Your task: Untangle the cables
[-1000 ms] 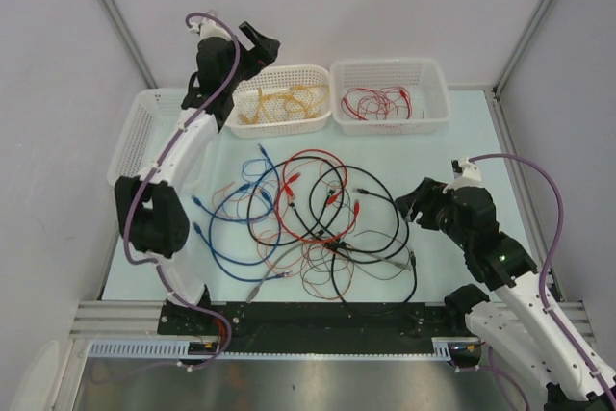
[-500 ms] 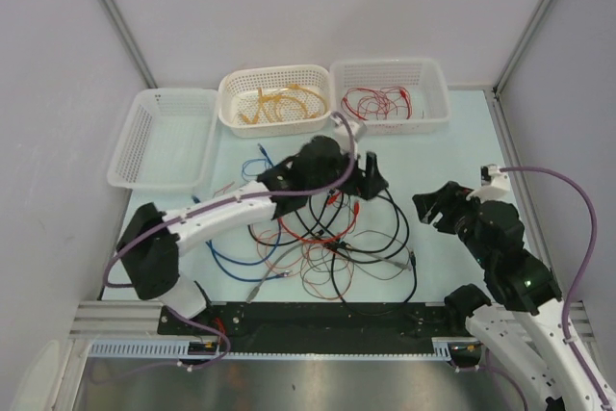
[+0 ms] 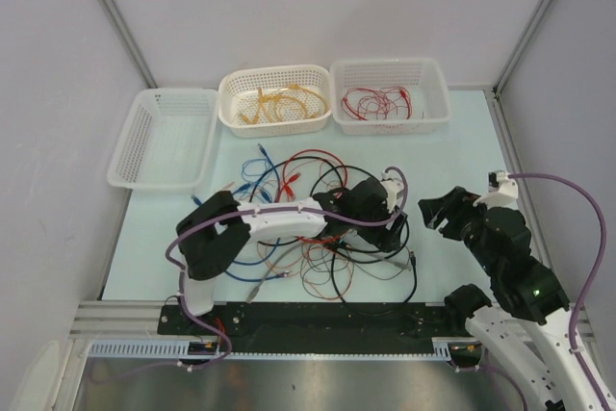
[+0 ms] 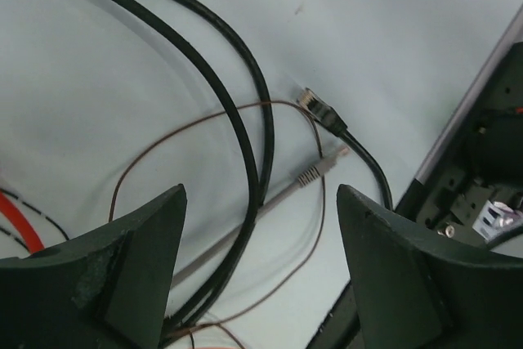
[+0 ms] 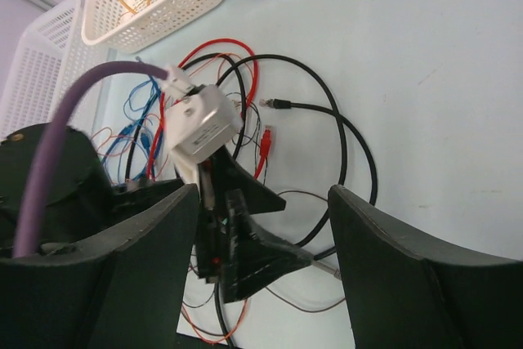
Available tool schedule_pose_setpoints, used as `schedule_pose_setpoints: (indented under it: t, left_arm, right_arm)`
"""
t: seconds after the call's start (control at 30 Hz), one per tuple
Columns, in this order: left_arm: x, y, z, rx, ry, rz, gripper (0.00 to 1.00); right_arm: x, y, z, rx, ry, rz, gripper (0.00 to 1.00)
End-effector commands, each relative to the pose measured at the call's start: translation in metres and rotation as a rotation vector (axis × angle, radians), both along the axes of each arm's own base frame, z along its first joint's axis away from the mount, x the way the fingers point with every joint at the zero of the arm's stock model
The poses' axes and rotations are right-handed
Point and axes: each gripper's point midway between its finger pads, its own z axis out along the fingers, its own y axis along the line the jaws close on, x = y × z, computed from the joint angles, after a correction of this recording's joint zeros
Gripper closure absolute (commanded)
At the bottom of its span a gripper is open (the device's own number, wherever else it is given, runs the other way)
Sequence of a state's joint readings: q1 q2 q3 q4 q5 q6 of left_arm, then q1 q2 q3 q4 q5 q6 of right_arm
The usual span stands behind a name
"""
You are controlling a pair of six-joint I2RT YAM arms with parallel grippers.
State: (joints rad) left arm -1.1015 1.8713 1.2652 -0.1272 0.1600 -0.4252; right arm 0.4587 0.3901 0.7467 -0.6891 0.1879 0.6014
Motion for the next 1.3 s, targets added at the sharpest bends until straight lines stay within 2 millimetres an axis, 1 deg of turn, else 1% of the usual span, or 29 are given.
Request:
schedule_pose_setpoints:
  t: [0.0, 0.03, 0.07, 0.1, 0.13, 0.17, 0.27, 0.3, 0.33, 0.37, 0.4, 0.43, 0.5, 0.53, 0.57, 0.63, 0.67, 0.73, 0.77, 0.83, 0.87, 0.9, 0.93, 1.0, 1.07, 1.1, 1.17, 1.2, 1.27]
  left_arm:
    - [0.017, -0.019, -0.002, 0.015, -0.041, 0.023, 0.21]
    - [0.023, -0.024, -0.002, 0.019, -0.053, 0.037, 0.22]
    - [0.026, -0.025, -0.013, 0.042, -0.041, 0.053, 0.23]
    - [0.028, -0.027, -0.016, 0.049, -0.043, 0.061, 0.25]
    - [0.032, -0.033, -0.014, 0.043, -0.047, 0.062, 0.27]
    - [0.033, -0.035, -0.023, 0.057, -0.042, 0.063, 0.28]
    - [0.035, -0.04, -0.029, 0.066, -0.04, 0.059, 0.42]
    - [0.035, -0.04, -0.034, 0.073, -0.038, 0.055, 0.57]
    - [0.038, -0.04, -0.033, 0.074, -0.051, 0.059, 0.68]
    - [0.04, -0.039, -0.029, 0.071, -0.064, 0.068, 0.87]
    - [0.043, -0.037, -0.024, 0.067, -0.078, 0.08, 0.96]
    - [0.046, -0.033, -0.001, 0.026, -0.113, 0.098, 1.0]
    - [0.057, -0.023, 0.031, -0.012, -0.184, 0.147, 1.0]
    - [0.06, -0.013, 0.069, -0.066, -0.228, 0.165, 1.0]
    - [0.065, -0.005, 0.094, -0.091, -0.279, 0.182, 1.0]
    - [0.069, 0.013, 0.135, -0.136, -0.319, 0.203, 1.0]
    - [0.065, 0.028, 0.188, -0.229, -0.373, 0.21, 1.0]
    - [0.063, 0.049, 0.238, -0.323, -0.419, 0.224, 1.0]
    - [0.056, 0.068, 0.279, -0.4, -0.468, 0.234, 1.0]
    - [0.055, 0.092, 0.321, -0.469, -0.517, 0.267, 1.0]
    - [0.05, 0.11, 0.348, -0.517, -0.549, 0.285, 1.0]
    - [0.049, 0.121, 0.356, -0.519, -0.556, 0.3, 1.0]
    - [0.052, 0.135, 0.377, -0.548, -0.581, 0.329, 1.0]
    - [0.046, 0.161, 0.411, -0.594, -0.627, 0.364, 1.0]
    - [0.048, 0.182, 0.433, -0.618, -0.67, 0.404, 1.0]
    - [0.044, 0.196, 0.453, -0.65, -0.703, 0.424, 1.0]
    - [0.042, 0.209, 0.471, -0.671, -0.742, 0.447, 1.0]
    - [0.038, 0.219, 0.489, -0.699, -0.769, 0.46, 1.0]
    - [0.037, 0.227, 0.503, -0.711, -0.801, 0.477, 1.0]
  right_arm:
    - [-0.004, -0.007, 0.016, 0.011, -0.031, -0.024, 0.3]
    - [-0.004, -0.007, 0.015, 0.009, -0.028, -0.027, 0.3]
    - [-0.005, -0.008, 0.014, 0.008, -0.025, -0.025, 0.3]
    - [-0.005, -0.007, 0.014, 0.006, -0.023, -0.025, 0.31]
    - [-0.005, -0.007, 0.015, 0.006, -0.024, -0.02, 0.3]
    - [-0.005, -0.007, 0.016, 0.006, -0.029, -0.019, 0.3]
    - [-0.004, -0.005, 0.019, -0.004, -0.031, -0.008, 0.3]
    - [-0.004, -0.006, 0.019, -0.011, -0.031, -0.007, 0.3]
    - [-0.003, -0.004, 0.019, -0.013, -0.028, -0.001, 0.3]
    - [-0.003, -0.004, 0.02, -0.013, -0.028, 0.002, 0.31]
    - [-0.004, -0.004, 0.021, -0.012, -0.029, 0.004, 0.3]
    - [-0.004, -0.003, 0.021, -0.01, -0.029, 0.006, 0.31]
    - [-0.006, -0.004, 0.023, -0.004, -0.038, 0.003, 0.31]
    - [-0.006, -0.005, 0.024, -0.004, -0.043, 0.003, 0.31]
    - [-0.007, -0.006, 0.025, -0.002, -0.047, 0.0, 0.31]
    - [-0.007, -0.007, 0.027, -0.001, -0.056, -0.004, 0.31]
    - [-0.007, -0.007, 0.029, 0.001, -0.062, -0.005, 0.31]
    - [-0.008, -0.007, 0.03, 0.008, -0.068, -0.006, 0.31]
    - [-0.007, -0.007, 0.032, 0.014, -0.071, -0.008, 0.31]
    - [-0.007, -0.005, 0.032, 0.022, -0.072, 0.0, 0.31]
    - [-0.007, -0.004, 0.033, 0.025, -0.072, 0.004, 0.31]
    - [-0.006, -0.002, 0.033, 0.027, -0.068, 0.01, 0.31]
    - [-0.006, -0.001, 0.033, 0.029, -0.067, 0.013, 0.31]
    - [-0.006, 0.001, 0.032, 0.031, -0.063, 0.02, 0.31]
    - [-0.005, 0.002, 0.034, 0.034, -0.068, 0.025, 0.31]
    - [-0.005, 0.003, 0.034, 0.035, -0.068, 0.032, 0.3]
    - [-0.005, 0.006, 0.034, 0.038, -0.066, 0.044, 0.3]
    - [-0.005, 0.007, 0.033, 0.041, -0.06, 0.049, 0.3]
    - [-0.004, 0.011, 0.032, 0.044, -0.054, 0.065, 0.3]
